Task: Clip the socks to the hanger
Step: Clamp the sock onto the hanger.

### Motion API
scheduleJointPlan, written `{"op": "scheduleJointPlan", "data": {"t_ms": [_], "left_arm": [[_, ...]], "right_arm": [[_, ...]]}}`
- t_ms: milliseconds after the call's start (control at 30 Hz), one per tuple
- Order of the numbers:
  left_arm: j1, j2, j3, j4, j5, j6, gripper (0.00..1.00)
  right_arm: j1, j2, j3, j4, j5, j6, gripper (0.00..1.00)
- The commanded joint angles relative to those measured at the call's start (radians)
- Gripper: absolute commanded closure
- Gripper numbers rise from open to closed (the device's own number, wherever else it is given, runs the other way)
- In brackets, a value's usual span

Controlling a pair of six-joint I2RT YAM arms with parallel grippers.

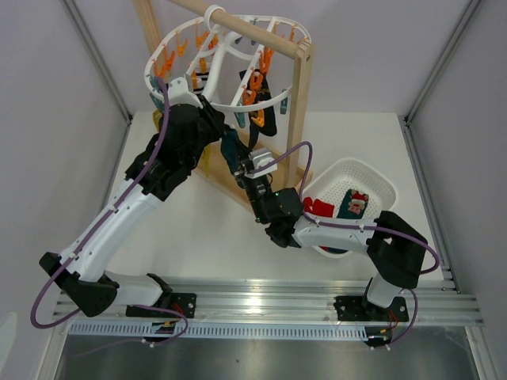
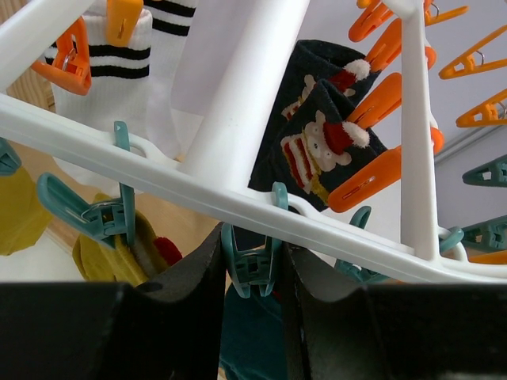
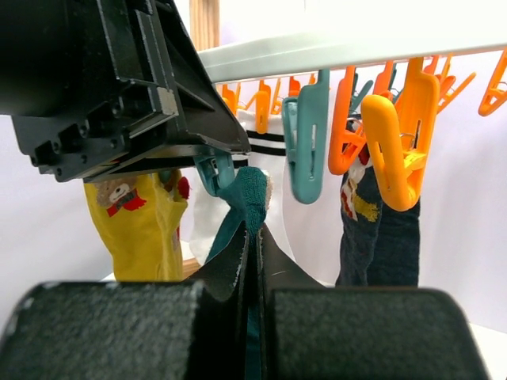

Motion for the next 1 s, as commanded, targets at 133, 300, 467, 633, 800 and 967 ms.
{"op": "scheduleJointPlan", "data": {"t_ms": [133,300,467,633,800,967], "left_arm": [[0.006,0.001,0.018,0.015,-0.022,-0.039,0.89],[0.006,0.001,0.015,0.015,-0.025,-0.040,0.89],[0.006,-0.002,0.000,0.021,-0.025,-0.040,0.89],[0.006,-0.005,-0.010,0.027,-0.026,-0.042,0.89],[0.006,-0.008,-0.008,0.029,-0.028,-0.040,0.89],[0.006,-0.011,-0.011,0.029,-0.025,-0.034,0.81]], "right_arm": [[0.018,0.025,0.057,0.079,0.017,0.018,1.00],[0.021,0.043,0.076,0.090,0.018,0.020,1.00],[0.023,0.040,0.095,0.080,0.015,0.043,1.00],[0.024,0.039,0.106,0.079,0.014,0.044,1.00],[0.026,0.043,0.116,0.059,-0.002,0.060,1.00],[0.024,0.039,0.115,0.037,-0.002,0.075,1.00]]}}
